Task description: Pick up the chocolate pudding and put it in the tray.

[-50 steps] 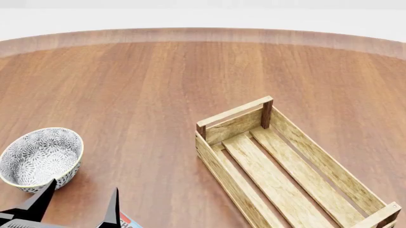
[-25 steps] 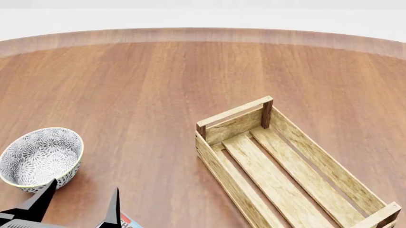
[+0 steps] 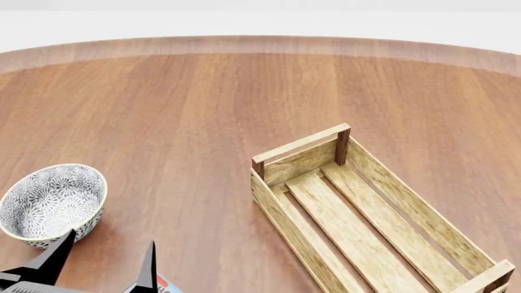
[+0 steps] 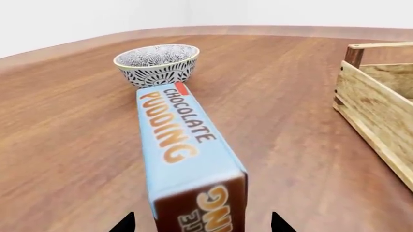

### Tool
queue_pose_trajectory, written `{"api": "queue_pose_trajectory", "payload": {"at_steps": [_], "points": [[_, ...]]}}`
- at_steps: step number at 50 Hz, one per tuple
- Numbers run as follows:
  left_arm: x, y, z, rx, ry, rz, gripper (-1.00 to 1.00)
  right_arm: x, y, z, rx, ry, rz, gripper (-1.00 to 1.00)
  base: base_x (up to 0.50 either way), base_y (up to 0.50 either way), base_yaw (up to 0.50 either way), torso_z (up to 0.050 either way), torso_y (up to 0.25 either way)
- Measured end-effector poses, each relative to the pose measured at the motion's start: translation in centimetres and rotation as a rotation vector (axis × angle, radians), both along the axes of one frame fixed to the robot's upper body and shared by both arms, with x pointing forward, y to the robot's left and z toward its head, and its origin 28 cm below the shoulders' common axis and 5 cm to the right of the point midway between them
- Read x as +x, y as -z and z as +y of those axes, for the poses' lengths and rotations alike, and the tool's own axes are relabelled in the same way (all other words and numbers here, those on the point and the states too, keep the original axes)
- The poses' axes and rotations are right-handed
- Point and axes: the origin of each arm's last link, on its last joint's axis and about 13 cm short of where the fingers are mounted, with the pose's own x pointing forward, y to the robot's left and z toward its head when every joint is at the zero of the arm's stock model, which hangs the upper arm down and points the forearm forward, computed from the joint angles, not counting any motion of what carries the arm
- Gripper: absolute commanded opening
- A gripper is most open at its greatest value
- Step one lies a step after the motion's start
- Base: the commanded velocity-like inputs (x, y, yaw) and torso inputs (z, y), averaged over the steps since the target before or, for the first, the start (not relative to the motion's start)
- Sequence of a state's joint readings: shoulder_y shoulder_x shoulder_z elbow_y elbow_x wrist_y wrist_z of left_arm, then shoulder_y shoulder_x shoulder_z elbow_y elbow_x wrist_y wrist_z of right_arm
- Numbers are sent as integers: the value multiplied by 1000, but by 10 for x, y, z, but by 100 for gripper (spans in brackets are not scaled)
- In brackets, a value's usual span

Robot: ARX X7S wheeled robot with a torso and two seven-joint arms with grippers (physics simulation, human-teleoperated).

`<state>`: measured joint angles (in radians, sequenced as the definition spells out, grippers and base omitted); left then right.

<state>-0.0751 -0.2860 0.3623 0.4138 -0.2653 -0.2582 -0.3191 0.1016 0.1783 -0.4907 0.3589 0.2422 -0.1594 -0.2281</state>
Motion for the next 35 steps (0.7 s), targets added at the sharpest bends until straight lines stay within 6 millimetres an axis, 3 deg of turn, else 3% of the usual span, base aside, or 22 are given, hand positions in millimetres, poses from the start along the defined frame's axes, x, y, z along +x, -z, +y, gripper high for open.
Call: {"api": "queue_pose_trajectory", "payload": {"at_steps": [35], "points": [[0,1,-1,-2,5,1,100,10,1,6,-1,-8,2,100,0,0,0,0,0]]}}
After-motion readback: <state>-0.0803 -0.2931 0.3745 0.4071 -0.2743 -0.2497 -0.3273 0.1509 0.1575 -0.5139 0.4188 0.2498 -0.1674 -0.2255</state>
